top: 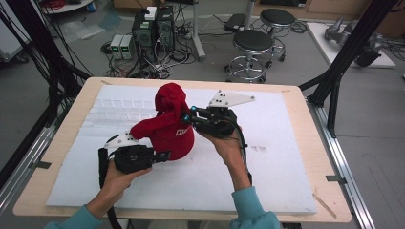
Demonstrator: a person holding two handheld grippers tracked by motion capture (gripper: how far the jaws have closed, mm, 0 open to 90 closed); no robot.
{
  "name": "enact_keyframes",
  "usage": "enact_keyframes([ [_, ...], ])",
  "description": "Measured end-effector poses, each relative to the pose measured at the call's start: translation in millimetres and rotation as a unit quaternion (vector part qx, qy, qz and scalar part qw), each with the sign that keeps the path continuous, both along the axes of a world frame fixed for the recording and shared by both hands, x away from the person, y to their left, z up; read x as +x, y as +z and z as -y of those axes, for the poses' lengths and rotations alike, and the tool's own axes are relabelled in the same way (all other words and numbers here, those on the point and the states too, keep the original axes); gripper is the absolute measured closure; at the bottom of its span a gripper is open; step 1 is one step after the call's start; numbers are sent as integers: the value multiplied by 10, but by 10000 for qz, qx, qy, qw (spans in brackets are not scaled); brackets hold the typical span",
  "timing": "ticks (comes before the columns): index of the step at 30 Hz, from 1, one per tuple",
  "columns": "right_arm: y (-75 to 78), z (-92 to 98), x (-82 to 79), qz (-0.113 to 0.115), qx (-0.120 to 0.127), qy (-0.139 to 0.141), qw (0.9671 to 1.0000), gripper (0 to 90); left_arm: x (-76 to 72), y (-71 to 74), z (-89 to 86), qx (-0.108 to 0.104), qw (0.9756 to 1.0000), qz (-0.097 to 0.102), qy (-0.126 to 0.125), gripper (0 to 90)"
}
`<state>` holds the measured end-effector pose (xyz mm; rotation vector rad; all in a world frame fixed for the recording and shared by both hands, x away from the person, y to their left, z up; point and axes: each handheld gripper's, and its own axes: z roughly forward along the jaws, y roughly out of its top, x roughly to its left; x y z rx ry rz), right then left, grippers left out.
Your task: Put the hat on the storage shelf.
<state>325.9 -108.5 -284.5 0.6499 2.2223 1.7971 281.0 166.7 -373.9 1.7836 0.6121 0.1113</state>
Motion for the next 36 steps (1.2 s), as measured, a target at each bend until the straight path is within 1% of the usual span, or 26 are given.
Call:
enact_keyframes([
  [1, 2, 1, -2, 27, -6, -6, 10000, 780, 1, 1, -4, -1, 10000, -15, -7, 850],
  [3, 9, 3, -10, 88, -33, -9, 10000, 700, 5, 1, -12, 18, 10000, 4, -4, 850],
  [4, 13, 5, -17, 112, -52, -41, 9999, 676, 5, 2, -19, 33, 10000, 16, 1, 851],
  [5, 14, 11, -16, 147, -53, 1, 9999, 636, 3, 2, -21, 30, 10000, 25, 35, 851],
  [7, 15, 18, -16, 189, -81, -40, 9998, 476, 11, 1, -33, 9, 10000, 14, 67, 851],
  [8, 14, 22, -15, 182, -91, -32, 9998, 445, 10, 2, -36, 0, 9999, 13, 102, 851],
  [9, 10, 28, -11, 232, -122, -28, 9997, 308, 15, 4, -48, 16, 9999, 36, 117, 851],
  [10, 10, 28, -11, 232, -122, -28, 9997, 308, 16, 6, -56, -7, 9999, 38, 144, 851],
  [11, 6, 30, -10, 221, -114, -39, 9997, 241, 20, 8, -66, -23, 9998, 51, 168, 851],
  [12, 2, 37, -6, 184, -124, -66, 9997, 199, 26, 12, -84, -17, 9998, 61, 201, 851],
  [14, -9, 52, -6, 202, -229, -181, 9994, 109, 38, 20, -112, -19, 9997, 67, 233, 851],
  [16, -17, 77, -14, 207, -266, -174, 9993, 109, 51, 49, -154, 34, 9995, 119, 307, 851],
  [18, -22, 112, -36, 246, -366, -189, 9988, 108, 70, 98, -205, 102, 9991, 202, 372, 851],
  [20, -28, 153, -56, 233, -463, -207, 9984, 96, 84, 157, -255, 127, 9984, 288, 459, 851],
  [21, -33, 180, -67, 266, -497, -257, 9981, 96, 94, 189, -285, 165, 9979, 374, 497, 851],
  [23, -51, 248, -88, 239, -486, -314, 9980, 96, 120, 248, -341, 194, 9969, 488, 592, 851],
  [25, -75, 322, -109, 245, -513, -437, 9974, 96, 152, 303, -395, 272, 9952, 606, 720, 851],
  [26, -89, 361, -121, 218, -499, -487, 9973, 96, 174, 334, -423, 345, 9938, 679, 805, 851],
  [27, -107, 412, -135, 243, -503, -595, 9967, 96, 191, 352, -440, 391, 9932, 724, 830, 851],
  [28, -118, 443, -147, 246, -491, -643, 9964, 96, 209, 367, -455, 425, 9925, 751, 865, 851],
  [29, -131, 476, -159, 239, -464, -684, 9963, 96, 238, 390, -479, 496, 9909, 818, 944, 851],
  [30, -150, 529, -183, 238, -433, -769, 9958, 96, 263, 407, -497, 541, 9899, 870, 980, 851],
  [33, -210, 660, -236, 246, -432, -949, 9942, 96, 341, 446, -547, 659, 9865, 965, 1150, 851],
  [36, -290, 796, -280, 189, -429, -1104, 9928, 97, 425, 475, -583, 870, 9810, 1069, 1363, 852],
])
